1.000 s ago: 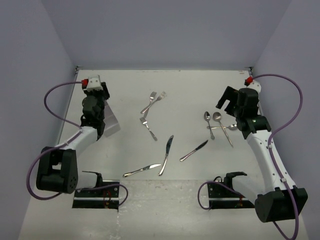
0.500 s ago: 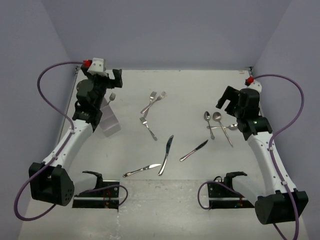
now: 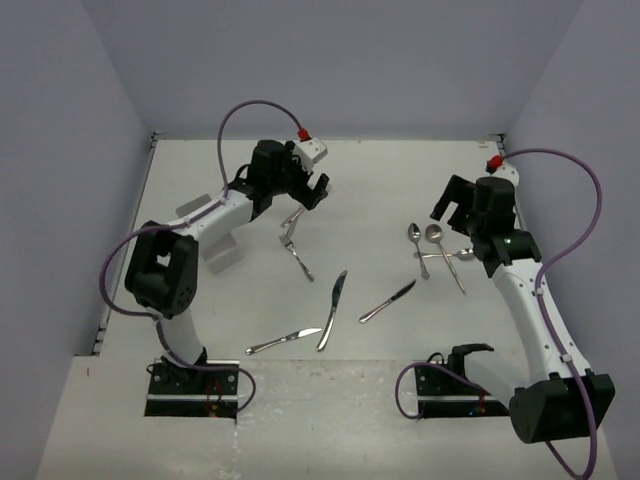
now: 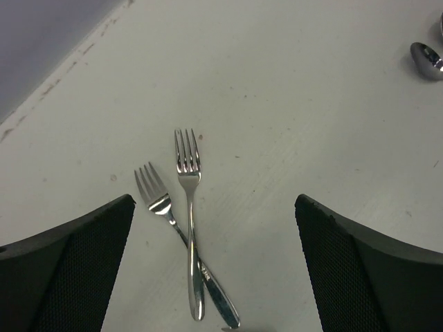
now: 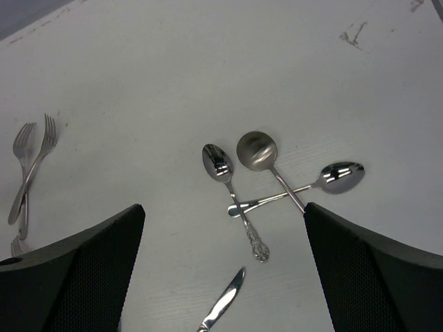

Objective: Sort the eating utensils into containers

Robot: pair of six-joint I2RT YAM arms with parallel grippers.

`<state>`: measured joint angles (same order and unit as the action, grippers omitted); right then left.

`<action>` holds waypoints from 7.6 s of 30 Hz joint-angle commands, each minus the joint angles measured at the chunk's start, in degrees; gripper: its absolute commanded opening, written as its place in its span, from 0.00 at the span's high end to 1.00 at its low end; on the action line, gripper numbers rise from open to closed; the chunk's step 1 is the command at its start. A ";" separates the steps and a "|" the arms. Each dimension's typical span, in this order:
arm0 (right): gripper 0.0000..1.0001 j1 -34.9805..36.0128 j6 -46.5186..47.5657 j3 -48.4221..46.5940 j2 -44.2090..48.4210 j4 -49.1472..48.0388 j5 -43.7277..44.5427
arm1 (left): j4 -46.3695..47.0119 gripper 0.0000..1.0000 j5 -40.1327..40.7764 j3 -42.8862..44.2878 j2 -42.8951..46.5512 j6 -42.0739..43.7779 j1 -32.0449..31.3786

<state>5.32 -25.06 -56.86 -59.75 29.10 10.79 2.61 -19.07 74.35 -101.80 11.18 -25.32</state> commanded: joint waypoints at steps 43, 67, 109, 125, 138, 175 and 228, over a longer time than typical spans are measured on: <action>0.01 -0.14 -1.13 -4.31 -7.76 5.09 4.33 | -21.17 1.00 3.26 15.84 -20.30 7.19 -0.60; 0.01 -0.14 0.10 -1.32 -3.97 -1.06 -3.40 | 35.26 1.00 17.49 -31.18 36.40 1.74 14.23; 0.01 -0.14 0.89 -2.73 -10.74 -3.44 -7.36 | 65.07 1.00 16.88 -45.96 17.60 -2.04 23.56; 0.01 -0.22 1.42 -0.53 -7.93 -4.05 -5.25 | 40.89 1.00 14.93 -43.66 26.56 3.32 23.65; 0.01 -0.14 1.59 -0.27 -5.82 -3.97 -6.65 | 27.47 0.32 17.84 -41.83 35.26 2.44 23.65; 0.01 -0.14 -1.57 1.75 -3.45 -3.44 -5.42 | -33.99 0.03 34.81 -3.16 -1.64 -55.91 -7.11; 0.01 -0.14 -0.52 0.88 -3.18 -4.06 -2.62 | 18.31 1.00 -15.43 -22.84 33.69 11.15 27.41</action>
<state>5.28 -26.00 -54.00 -62.30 25.71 5.78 18.41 -17.67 51.46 -67.96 16.43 -1.87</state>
